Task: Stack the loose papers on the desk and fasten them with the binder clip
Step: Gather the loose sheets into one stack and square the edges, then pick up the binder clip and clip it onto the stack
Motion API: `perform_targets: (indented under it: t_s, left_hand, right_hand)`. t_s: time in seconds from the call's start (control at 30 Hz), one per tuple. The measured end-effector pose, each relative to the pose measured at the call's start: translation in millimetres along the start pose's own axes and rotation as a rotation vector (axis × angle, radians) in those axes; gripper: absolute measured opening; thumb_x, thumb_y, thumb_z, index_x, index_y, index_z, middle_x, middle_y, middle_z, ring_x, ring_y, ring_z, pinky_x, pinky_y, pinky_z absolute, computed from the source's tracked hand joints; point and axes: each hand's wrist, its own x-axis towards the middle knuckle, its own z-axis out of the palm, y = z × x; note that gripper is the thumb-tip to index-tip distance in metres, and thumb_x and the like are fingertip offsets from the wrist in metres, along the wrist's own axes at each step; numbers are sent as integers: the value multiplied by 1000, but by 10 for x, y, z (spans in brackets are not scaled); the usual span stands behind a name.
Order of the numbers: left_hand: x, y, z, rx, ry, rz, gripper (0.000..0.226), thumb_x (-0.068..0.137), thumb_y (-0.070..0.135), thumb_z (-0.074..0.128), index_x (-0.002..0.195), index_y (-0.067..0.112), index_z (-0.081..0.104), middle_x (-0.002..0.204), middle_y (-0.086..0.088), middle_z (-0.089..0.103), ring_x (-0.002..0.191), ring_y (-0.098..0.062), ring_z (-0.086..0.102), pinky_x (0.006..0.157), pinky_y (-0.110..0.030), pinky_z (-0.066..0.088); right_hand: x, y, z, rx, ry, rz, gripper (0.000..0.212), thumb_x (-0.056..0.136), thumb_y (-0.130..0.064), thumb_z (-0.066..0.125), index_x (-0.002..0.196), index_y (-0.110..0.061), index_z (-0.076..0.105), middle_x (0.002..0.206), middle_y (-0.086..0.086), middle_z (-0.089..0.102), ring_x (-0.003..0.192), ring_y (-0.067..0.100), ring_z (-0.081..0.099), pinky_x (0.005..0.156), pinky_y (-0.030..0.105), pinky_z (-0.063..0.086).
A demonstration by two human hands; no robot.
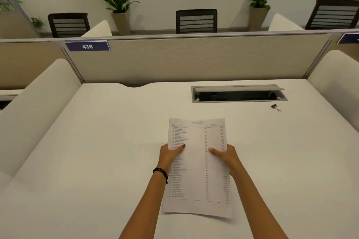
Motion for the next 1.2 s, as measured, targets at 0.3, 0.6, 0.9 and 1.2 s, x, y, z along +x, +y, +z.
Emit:
perform_targets:
  t_s: [0.3,0.6,0.9,1.2]
  left_hand:
    - [199,-327,-107,133,160,-19,18,74,17,76,90,17,67,99,-13,71,87,-30,68,80,-48,57]
    - [239,-407,-182,446,296,63,24,78,19,72,95,10,58,96,-10,68,79,-22,63,62,-26,49]
    - [317,-451,-189,596,312,63,39,80,27,69,110,12,49,111,-8,62,93,-22,59,71,-31,48]
    - [399,-289,479,542,188,411,55,90,14,55,140,17,31,134,-6,46,124,-19,42,105,-34,38]
  right_hand:
    - [246,272,151,-36,43,28,37,74,-14,75,108,-4,63,108,15,69,86,29,68,75,43,58]
    - [278,390,146,-220,153,-29,36,76,-13,72,109,-4,61,112,14,66,95,30,65,83,42,55]
    - [364,386,-31,-386,331,-91,31,85,-11,57,115,-6,58,96,9,66,87,22,60,77,30,45]
    - [529,453,-721,-448,488,-304,27,82,7,52,106,-3,61,116,16,55,102,30,56,82,29,44]
